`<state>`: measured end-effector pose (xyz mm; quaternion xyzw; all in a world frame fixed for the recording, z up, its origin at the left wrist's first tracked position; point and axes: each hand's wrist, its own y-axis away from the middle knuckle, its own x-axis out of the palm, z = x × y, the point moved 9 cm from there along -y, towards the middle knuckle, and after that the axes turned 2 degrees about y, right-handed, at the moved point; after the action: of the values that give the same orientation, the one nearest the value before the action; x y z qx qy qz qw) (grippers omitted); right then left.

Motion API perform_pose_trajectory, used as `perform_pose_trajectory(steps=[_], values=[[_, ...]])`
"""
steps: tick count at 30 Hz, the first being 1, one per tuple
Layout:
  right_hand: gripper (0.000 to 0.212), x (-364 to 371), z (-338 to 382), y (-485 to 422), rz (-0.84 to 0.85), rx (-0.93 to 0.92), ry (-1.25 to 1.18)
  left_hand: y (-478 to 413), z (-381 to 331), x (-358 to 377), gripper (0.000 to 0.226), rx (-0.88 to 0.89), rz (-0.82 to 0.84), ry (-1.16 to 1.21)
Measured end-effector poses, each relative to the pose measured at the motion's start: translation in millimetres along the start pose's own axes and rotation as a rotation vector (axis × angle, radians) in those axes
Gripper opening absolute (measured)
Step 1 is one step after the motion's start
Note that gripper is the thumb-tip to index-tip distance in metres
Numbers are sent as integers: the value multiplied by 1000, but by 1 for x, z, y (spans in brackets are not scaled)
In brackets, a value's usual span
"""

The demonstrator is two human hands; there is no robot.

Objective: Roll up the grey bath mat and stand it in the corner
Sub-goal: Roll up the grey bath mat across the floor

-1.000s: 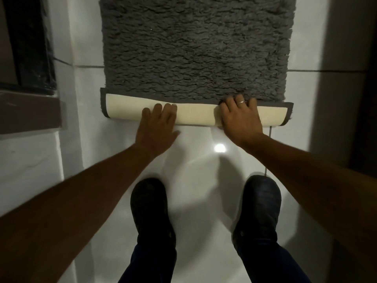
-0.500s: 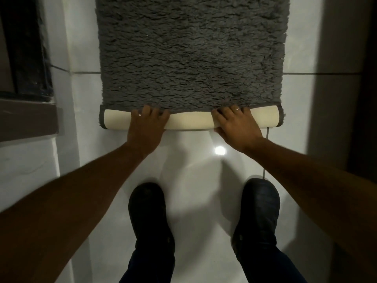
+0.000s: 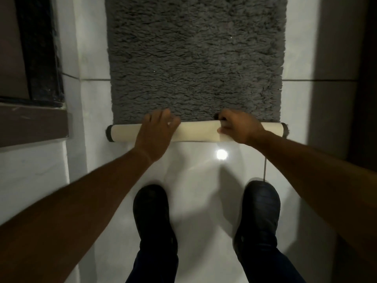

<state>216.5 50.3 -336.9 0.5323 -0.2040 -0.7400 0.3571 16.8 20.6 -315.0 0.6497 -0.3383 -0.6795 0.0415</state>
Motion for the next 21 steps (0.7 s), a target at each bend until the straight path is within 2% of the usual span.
perform_pose_trajectory(steps=[1, 3, 5, 7, 9, 11, 12, 14, 16, 18, 21], values=[[41, -6, 0, 0, -95, 21, 34, 7, -7, -3, 38, 40, -96, -81], [41, -11, 5, 4, -225, 25, 220, 14, -14, 4, 43, 71, -156, -143], [33, -9, 11, 10, -309, 5, 324, 14, -12, 21, 62, 7, -81, -109], [32, -5, 14, 17, -363, -5, 336, 13, -11, 37, 91, -60, 1, -68], [47, -1, 16, 21, -352, -4, 360, 6, -11, 42, 112, -85, 22, -76], [72, 9, 15, 20, -276, -1, 444, -3, -7, 42, 117, -114, 31, -99], [80, 13, 14, 18, -239, 4, 479, -6, -5, 40, 114, -131, 35, -104], [84, 15, 13, 13, -210, -1, 501, -12, -2, 37, 93, -146, 19, -105], [80, 14, 15, 9, -202, -22, 525, -14, 1, 34, 73, -126, -9, -105], [75, 12, 15, 9, -195, -49, 560, -15, 4, 28, 65, -103, -36, -42], [64, 7, 11, 13, -181, -111, 477, -11, 9, 17, 57, -125, -45, 123]])
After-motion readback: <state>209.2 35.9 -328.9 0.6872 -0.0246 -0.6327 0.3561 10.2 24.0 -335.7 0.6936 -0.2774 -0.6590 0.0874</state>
